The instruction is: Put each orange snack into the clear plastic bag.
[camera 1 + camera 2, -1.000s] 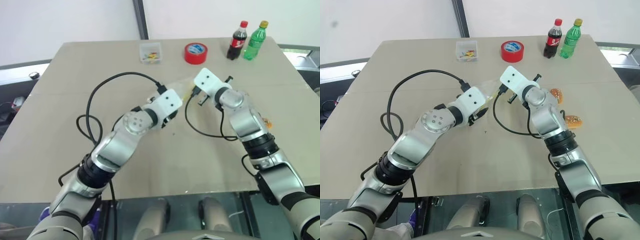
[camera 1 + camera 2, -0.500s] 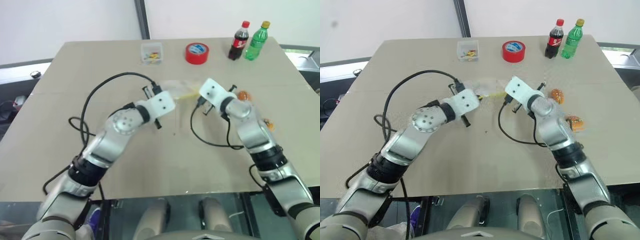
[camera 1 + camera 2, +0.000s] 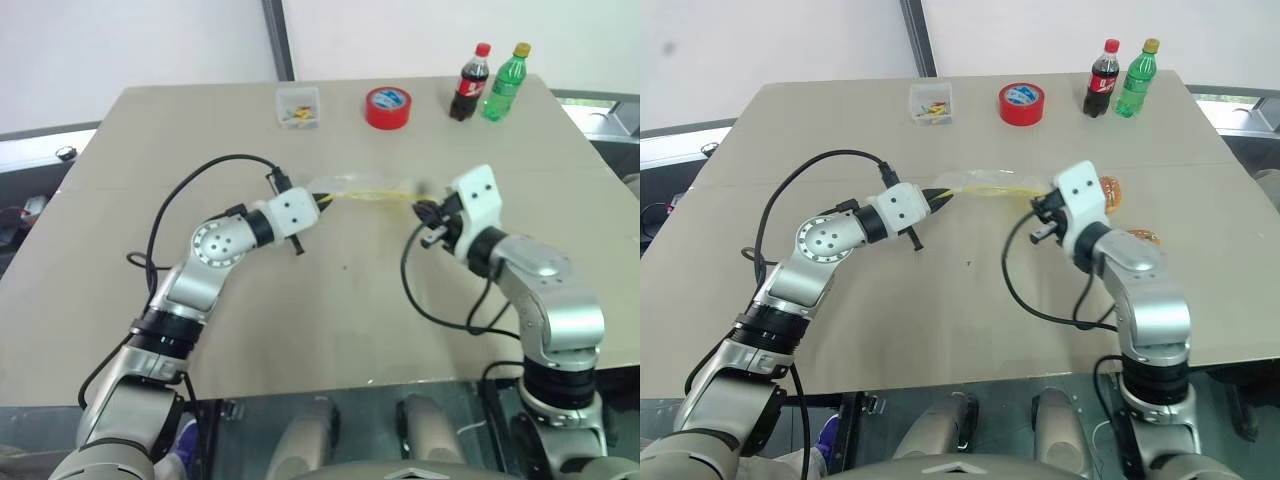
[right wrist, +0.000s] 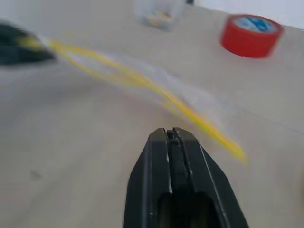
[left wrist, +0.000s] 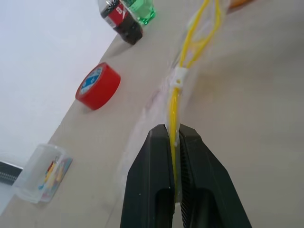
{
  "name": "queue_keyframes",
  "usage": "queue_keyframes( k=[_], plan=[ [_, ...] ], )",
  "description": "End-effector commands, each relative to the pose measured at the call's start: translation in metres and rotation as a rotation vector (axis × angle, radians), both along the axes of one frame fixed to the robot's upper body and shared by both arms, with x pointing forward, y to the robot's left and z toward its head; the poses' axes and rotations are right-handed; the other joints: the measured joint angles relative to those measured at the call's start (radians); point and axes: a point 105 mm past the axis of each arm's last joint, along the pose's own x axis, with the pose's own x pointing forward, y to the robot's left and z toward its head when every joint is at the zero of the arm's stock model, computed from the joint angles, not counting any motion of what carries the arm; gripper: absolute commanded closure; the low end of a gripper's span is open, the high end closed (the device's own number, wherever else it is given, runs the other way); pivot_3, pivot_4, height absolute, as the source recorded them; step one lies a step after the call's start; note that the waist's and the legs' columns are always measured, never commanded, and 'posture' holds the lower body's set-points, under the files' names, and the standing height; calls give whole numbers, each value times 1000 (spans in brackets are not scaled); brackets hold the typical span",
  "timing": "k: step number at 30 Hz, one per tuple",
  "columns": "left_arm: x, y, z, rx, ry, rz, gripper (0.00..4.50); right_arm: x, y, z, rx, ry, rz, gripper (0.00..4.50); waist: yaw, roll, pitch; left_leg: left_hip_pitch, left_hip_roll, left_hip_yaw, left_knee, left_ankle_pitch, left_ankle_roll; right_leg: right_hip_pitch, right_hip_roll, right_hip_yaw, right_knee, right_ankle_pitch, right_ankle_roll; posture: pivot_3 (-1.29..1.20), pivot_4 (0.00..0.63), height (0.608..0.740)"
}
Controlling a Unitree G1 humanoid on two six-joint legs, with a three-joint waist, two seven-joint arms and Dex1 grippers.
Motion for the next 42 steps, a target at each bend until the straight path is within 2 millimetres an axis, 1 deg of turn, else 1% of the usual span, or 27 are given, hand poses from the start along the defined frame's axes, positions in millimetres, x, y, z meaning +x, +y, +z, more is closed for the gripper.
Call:
queue_keyframes(
  k=[1,6,11,14,19,23,25,29,33,39,42],
  plan=[
    [0,4,15,-15,-50,-4,4500,2,20,5,40,8,42,4404,2,0,0,0,0,0,0,0,0,0,0,0,0,0,0,0,150,740],
    [-3,0,15,-17,-45,-21,4500,10,37,4,75,32,69,4404,6,0,0,-2,-2,0,1,0,0,0,-2,0,-2,0,0,0,150,740],
    [-10,-5,14,-3,-52,-49,4500,16,45,4,148,64,56,4404,-2,0,0,-1,-1,0,0,0,0,-1,-1,0,-1,0,0,0,150,740],
    [-11,-3,13,-5,-44,-37,4500,13,50,8,236,100,85,4404,-1,0,0,-1,0,0,0,0,0,-1,-1,0,-1,0,0,0,150,740],
    [-12,-2,12,6,-44,-32,4500,8,50,13,310,124,119,4404,1,0,0,-1,-1,0,0,0,0,-1,-1,1,-1,0,0,0,150,740],
    [-7,3,13,6,-37,-2,4500,-12,44,9,278,133,210,4404,1,0,0,-1,-1,0,0,0,0,-1,-1,1,-1,0,0,0,150,740],
    [-8,3,13,10,-37,-6,4500,-14,43,10,270,126,220,4404,1,0,0,-1,-1,0,0,0,0,-1,-1,1,-2,0,0,0,150,740],
    [-9,2,12,17,-38,-10,4500,-12,44,16,263,106,212,4404,-1,1,0,-1,0,1,0,0,0,-1,0,1,-1,0,0,0,150,740],
    [-11,1,12,18,-40,-16,4500,-4,47,18,277,106,174,4404,-1,1,0,-1,0,1,0,0,0,-1,0,1,-1,0,0,0,150,740],
    [-15,-2,11,15,-37,-23,4500,2,52,17,277,108,154,4404,1,1,0,-1,0,1,0,0,0,-1,-1,1,-1,0,0,0,150,740],
    [-16,-4,12,-1,-34,-23,4500,7,51,11,253,122,123,4404,1,1,0,-1,0,1,0,0,0,-1,-1,1,-1,0,0,0,150,740]
  ],
)
